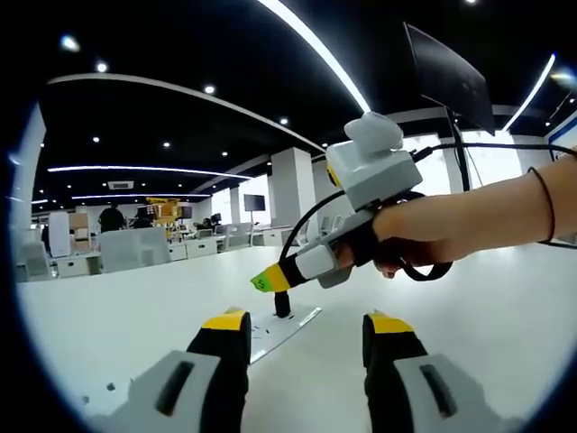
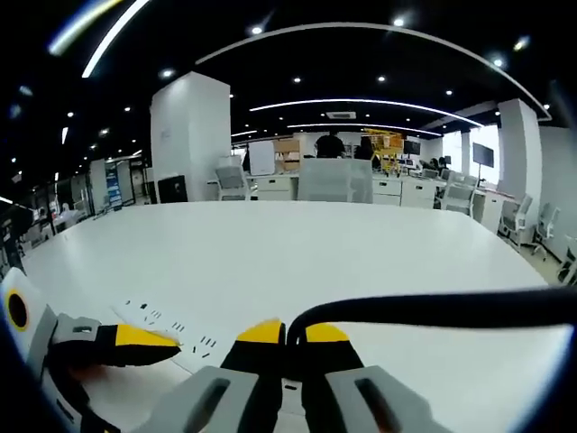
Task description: Find the data cable on the table. Grasp the USB connector end of the cable and insert it into the USB port on the table
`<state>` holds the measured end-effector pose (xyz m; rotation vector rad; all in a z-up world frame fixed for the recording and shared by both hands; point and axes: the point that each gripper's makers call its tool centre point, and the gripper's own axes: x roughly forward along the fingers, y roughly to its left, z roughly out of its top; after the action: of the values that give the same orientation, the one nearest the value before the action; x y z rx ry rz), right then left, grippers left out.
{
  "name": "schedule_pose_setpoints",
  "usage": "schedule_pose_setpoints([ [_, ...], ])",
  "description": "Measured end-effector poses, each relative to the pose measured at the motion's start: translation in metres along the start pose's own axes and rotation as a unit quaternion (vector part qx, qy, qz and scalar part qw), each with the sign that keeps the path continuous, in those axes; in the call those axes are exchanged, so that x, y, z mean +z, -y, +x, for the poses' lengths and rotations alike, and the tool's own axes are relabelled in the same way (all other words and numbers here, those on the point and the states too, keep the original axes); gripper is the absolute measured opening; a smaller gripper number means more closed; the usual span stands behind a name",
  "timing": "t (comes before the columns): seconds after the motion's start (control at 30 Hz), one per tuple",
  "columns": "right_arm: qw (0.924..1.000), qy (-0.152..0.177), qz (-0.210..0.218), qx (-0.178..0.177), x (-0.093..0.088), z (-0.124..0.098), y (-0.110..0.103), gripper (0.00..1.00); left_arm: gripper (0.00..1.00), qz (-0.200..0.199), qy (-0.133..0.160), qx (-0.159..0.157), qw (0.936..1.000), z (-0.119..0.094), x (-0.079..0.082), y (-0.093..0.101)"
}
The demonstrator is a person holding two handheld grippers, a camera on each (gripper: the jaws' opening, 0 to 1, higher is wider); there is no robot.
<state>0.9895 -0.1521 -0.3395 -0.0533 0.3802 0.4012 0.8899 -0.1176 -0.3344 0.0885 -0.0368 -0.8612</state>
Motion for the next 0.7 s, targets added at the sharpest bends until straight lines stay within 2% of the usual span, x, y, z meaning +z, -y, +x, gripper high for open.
schedule_pose_setpoints([
  [0.3, 0.9999, -0.001, -0.012, -0.005, -0.0004, -0.0019, -0.0016, 0.07, 0.50, -0.009, 0.007, -0.001, 0.9999, -0.0008, 0.0026, 0.0000],
  [0.7, 1.0000, 0.001, -0.004, -0.008, -0.0004, -0.0026, -0.0009, 0.09, 0.50, -0.009, 0.009, -0.004, 0.9999, -0.0010, 0.0030, 0.0018],
])
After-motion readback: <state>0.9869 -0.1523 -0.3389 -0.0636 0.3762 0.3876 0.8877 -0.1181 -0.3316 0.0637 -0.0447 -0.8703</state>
